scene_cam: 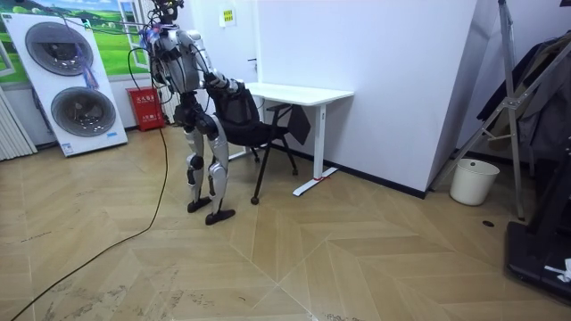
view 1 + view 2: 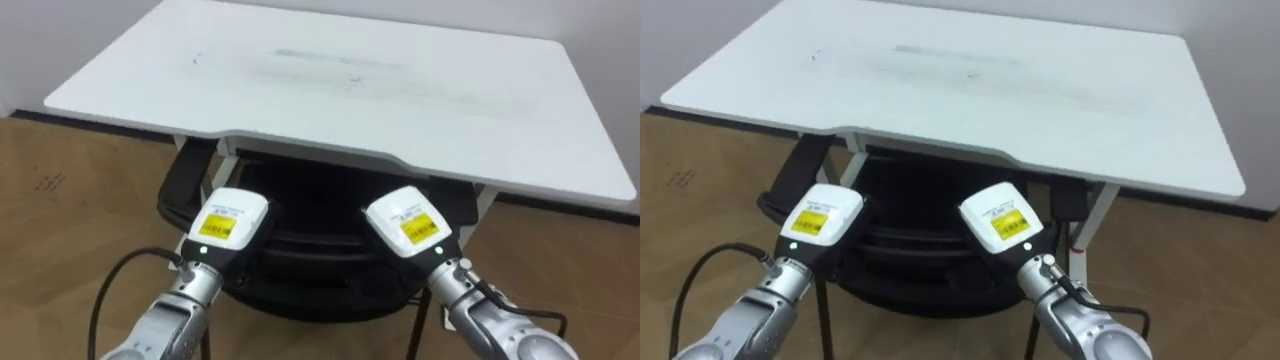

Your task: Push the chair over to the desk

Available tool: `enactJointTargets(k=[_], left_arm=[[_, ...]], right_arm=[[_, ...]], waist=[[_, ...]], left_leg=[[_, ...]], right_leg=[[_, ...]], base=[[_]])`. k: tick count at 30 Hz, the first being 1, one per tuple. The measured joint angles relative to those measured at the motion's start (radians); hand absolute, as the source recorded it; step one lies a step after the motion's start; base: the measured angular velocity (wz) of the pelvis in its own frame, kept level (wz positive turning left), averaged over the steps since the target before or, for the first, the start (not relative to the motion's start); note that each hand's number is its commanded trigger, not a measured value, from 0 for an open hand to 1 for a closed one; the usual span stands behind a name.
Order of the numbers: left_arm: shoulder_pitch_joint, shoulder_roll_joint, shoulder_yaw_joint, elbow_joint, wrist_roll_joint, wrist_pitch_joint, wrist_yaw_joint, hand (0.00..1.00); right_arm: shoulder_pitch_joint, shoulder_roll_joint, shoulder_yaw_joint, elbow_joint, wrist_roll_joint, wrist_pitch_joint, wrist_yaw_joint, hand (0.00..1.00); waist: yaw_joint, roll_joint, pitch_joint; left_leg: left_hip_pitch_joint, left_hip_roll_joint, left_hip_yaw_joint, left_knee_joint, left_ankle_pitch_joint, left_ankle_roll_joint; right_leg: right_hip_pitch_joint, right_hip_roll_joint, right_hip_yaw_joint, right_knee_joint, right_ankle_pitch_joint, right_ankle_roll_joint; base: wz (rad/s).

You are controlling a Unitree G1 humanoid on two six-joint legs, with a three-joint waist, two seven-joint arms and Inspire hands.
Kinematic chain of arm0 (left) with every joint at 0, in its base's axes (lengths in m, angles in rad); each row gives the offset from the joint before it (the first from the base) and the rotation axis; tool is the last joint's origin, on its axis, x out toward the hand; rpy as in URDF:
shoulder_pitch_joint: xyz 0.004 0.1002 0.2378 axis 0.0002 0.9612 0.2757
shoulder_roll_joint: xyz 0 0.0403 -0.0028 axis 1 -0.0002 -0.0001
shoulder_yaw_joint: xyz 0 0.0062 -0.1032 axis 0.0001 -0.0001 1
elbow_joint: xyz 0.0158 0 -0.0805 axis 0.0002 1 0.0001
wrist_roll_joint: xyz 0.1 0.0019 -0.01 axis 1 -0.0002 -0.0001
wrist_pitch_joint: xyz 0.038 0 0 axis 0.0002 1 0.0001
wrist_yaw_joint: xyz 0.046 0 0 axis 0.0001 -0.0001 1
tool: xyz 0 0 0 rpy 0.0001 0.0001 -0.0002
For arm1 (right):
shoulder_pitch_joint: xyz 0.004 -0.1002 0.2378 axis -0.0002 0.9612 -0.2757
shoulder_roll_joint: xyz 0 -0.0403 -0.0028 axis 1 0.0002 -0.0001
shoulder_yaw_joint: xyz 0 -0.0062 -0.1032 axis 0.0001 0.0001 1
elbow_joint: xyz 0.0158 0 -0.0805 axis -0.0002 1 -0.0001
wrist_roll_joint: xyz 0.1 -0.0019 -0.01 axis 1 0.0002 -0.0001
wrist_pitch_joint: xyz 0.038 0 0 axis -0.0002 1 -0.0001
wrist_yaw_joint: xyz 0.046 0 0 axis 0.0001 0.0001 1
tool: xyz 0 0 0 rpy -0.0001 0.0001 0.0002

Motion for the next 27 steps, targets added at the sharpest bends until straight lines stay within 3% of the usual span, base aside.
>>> enactJointTargets(k=[11, 14, 17, 18, 19, 20, 25, 27], left_arm=[[-0.006, -0.014, 0.014, -0.001, 0.003, -0.004, -0.024, 1.00], [-0.008, -0.011, 0.019, -0.007, 0.003, -0.009, -0.027, 1.00], [-0.003, -0.004, 0.022, -0.037, 0.008, -0.003, -0.042, 1.00], [-0.001, 0.003, 0.022, -0.048, 0.010, -0.003, -0.043, 1.00], [-0.002, 0.006, 0.022, -0.052, 0.010, -0.003, -0.043, 0.61], [-0.002, 0.011, 0.022, -0.056, 0.013, -0.003, -0.044, 0.00], [-0.005, 0.009, 0.038, -0.075, 0.025, -0.003, -0.059, 0.00], [-0.010, -0.005, 0.058, -0.075, 0.015, -0.003, -0.076, 0.00]], right_arm=[[0.000, 0.016, -0.027, -0.003, -0.020, -0.009, 0.021, 1.00], [-0.007, 0.018, -0.027, -0.001, -0.020, -0.009, 0.019, 1.00], [-0.011, 0.018, -0.027, 0.001, -0.018, -0.011, 0.012, 1.00], [-0.011, 0.019, -0.027, 0.001, -0.014, -0.012, 0.007, 0.83], [-0.011, 0.019, -0.027, 0.000, -0.011, -0.013, 0.007, 0.02], [-0.011, 0.021, -0.028, -0.002, -0.011, -0.013, 0.006, 0.00], [-0.005, 0.031, -0.040, -0.014, 0.039, -0.007, 0.038, 0.00], [-0.006, 0.032, -0.056, -0.024, 0.105, -0.007, 0.071, 0.00]], waist=[[0.006, 0.000, 0.0057], [0.006, 0.005, 0.0064], [0.009, 0.004, 0.0009], [0.008, 0.002, -0.0005], [0.008, 0.000, -0.0008], [0.004, -0.002, -0.0011], [-0.013, -0.017, 0.0019], [-0.022, -0.023, 0.0025]], left_leg=[[0.041, -0.009, 0.095, -0.010, -0.029, 0.036], [0.045, -0.007, 0.124, -0.022, -0.033, 0.041], [0.052, -0.003, 0.151, -0.043, -0.030, 0.045], [0.054, -0.001, 0.159, -0.048, -0.030, 0.045], [0.054, -0.001, 0.162, -0.050, -0.030, 0.046], [0.055, 0.000, 0.162, -0.049, -0.030, 0.046], [0.057, 0.002, 0.157, -0.059, -0.031, 0.047], [0.057, 0.002, 0.152, -0.063, -0.031, 0.047]], right_leg=[[-0.013, -0.023, 0.067, 0.031, 0.001, 0.030], [-0.015, -0.014, 0.092, -0.003, 0.024, 0.038], [-0.011, -0.002, 0.111, -0.042, 0.053, 0.044], [-0.010, -0.001, 0.111, -0.058, 0.059, 0.045], [-0.009, 0.000, 0.111, -0.063, 0.062, 0.045], [-0.002, 0.004, 0.110, -0.079, 0.073, 0.047], [0.022, 0.012, 0.108, -0.125, 0.090, 0.051], [0.025, 0.012, 0.107, -0.126, 0.091, 0.051]], base=[[-0.21], [-0.32], [-0.29], [-0.21], [-0.15], [-0.05], [0.01], [0.05]])
